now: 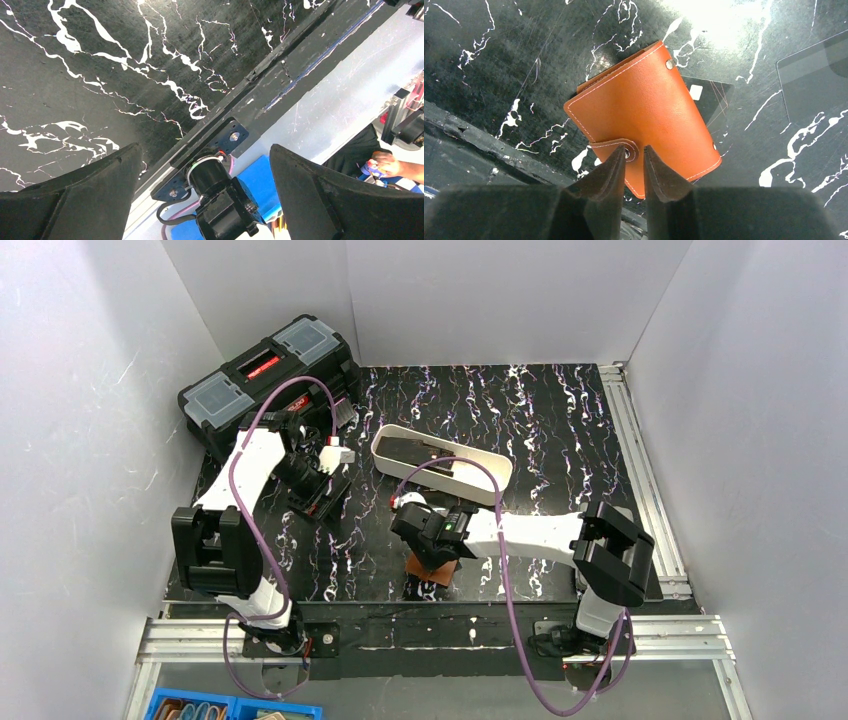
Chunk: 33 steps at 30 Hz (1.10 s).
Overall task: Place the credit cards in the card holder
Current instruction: Close the card holder at the center of the board.
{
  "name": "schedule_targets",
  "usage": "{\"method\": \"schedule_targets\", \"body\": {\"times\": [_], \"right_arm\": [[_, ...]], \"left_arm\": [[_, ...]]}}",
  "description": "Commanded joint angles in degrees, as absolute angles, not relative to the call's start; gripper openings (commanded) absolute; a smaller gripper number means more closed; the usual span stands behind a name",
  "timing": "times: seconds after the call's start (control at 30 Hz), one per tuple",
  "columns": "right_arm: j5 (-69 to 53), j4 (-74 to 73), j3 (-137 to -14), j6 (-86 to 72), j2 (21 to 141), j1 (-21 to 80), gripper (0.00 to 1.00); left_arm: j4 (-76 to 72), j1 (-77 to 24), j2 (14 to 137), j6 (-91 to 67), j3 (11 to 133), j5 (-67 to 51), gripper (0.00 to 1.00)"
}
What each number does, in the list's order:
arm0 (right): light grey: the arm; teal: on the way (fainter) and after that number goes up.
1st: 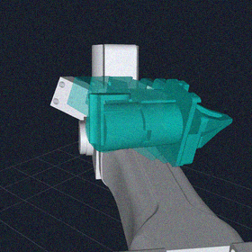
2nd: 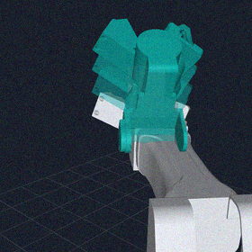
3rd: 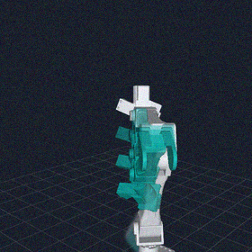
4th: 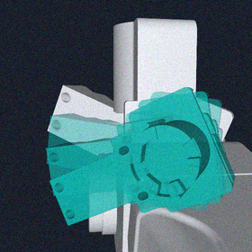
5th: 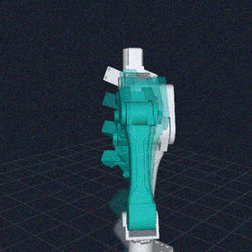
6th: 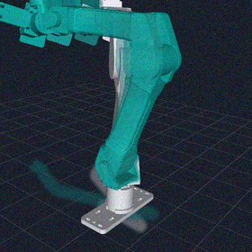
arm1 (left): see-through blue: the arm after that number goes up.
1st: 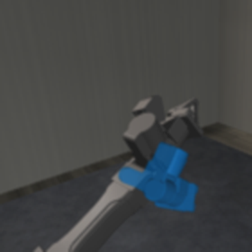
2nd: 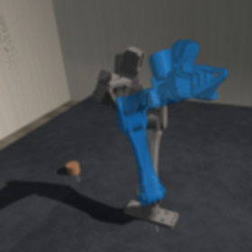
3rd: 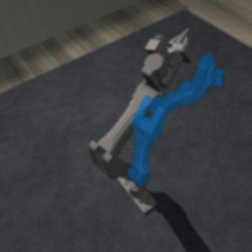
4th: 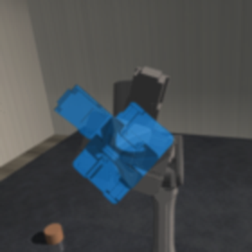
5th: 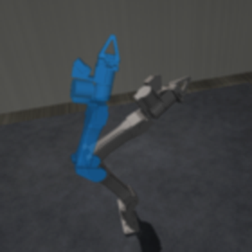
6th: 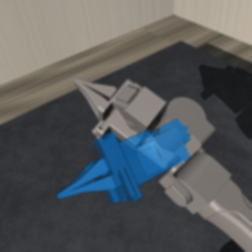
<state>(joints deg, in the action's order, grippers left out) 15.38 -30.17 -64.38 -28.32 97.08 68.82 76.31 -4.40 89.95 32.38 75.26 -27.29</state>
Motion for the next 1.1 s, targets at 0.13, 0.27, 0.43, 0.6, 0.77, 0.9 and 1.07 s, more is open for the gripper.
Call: {"method": "schedule_targets", "body": {"times": [0.13, 0.27, 0.43, 0.6, 0.77, 0.9, 1.07], "right_arm": [[16.52, -29.0, -64.91, -28.94, 96.69, 70.02, 0.32], [16.04, -28.59, -64.26, -29.31, 97.34, 70.22, 0.32], [15.91, -27.59, -62.91, -29.87, 97.71, 70.22, 0.29], [15.84, -26.63, -62.75, -29.74, 98.35, 70.22, 0.26], [14.89, -25.35, -62.62, -29.35, 99.68, 70.22, 0.23], [13.63, -24.12, -61.33, -29.16, 100.1, 69.91, 0.21], [12.37, -23.45, -59.48, -29.29, 99.72, 69.13, 0.16]], "left_arm": [[77.17, -4.49, 87.09, 32.91, 75.21, -26.31, 0.98], [76.74, -4.51, 87.25, 32.96, 74.71, -25.19, 0.98], [76.51, -4.48, 87.6, 33.12, 74.79, -24.44, 0.98], [76.46, -4.48, 87.79, 33.33, 74.88, -23.62, 0.98], [76.9, -4.49, 87.89, 33.83, 74.63, -23.42, 0.98], [76.93, -4.53, 88.11, 34.1, 74.21, -23.38, 0.98], [76.83, -4.48, 88.83, 34.18, 73.84, -23.38, 0.98]]}}
